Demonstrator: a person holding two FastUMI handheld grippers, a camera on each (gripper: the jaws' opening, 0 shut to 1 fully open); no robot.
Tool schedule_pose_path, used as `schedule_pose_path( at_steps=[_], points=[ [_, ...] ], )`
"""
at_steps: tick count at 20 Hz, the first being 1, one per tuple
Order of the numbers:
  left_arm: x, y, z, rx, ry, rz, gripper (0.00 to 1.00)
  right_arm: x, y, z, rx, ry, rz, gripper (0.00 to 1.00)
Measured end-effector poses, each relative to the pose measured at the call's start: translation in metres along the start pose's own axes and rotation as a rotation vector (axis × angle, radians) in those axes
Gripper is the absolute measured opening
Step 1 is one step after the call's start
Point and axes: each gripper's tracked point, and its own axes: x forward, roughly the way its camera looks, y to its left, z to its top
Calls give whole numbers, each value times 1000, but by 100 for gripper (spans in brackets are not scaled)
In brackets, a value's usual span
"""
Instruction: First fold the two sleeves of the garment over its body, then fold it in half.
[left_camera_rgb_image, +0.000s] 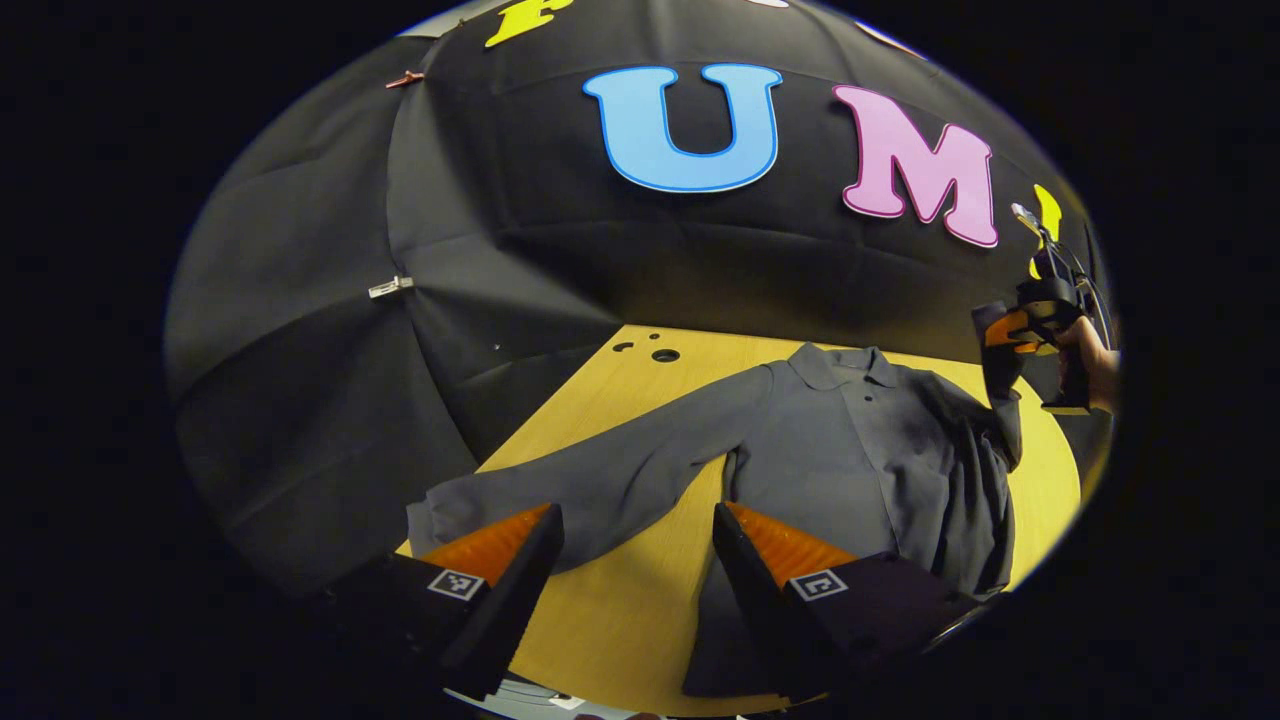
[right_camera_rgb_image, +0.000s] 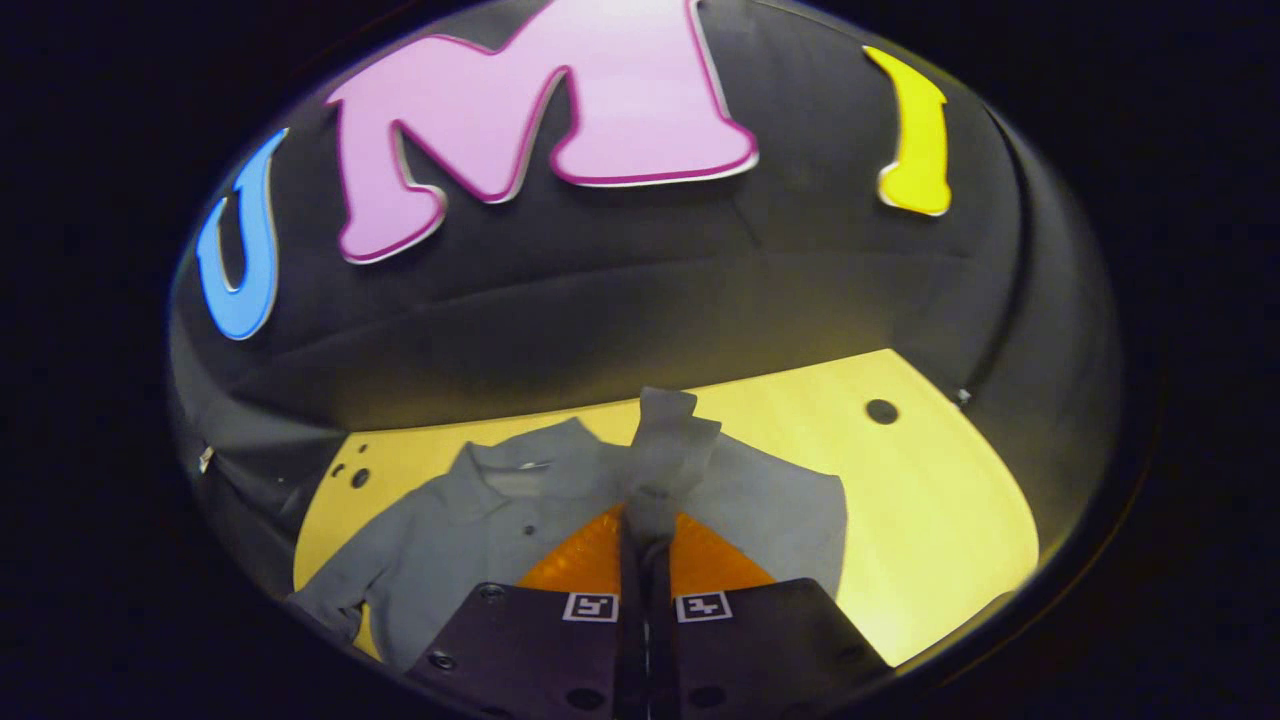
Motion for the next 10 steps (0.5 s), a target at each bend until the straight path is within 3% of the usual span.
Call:
schedule_pose_path(
  at_steps=[5,10],
  points=[
    [0,1,-16,-22,31,-2,95,7,83,-30,64,30,193,6],
    [6,8,-33,-40,59,9,95,27,141,-80,188,114,297,6]
  ],
)
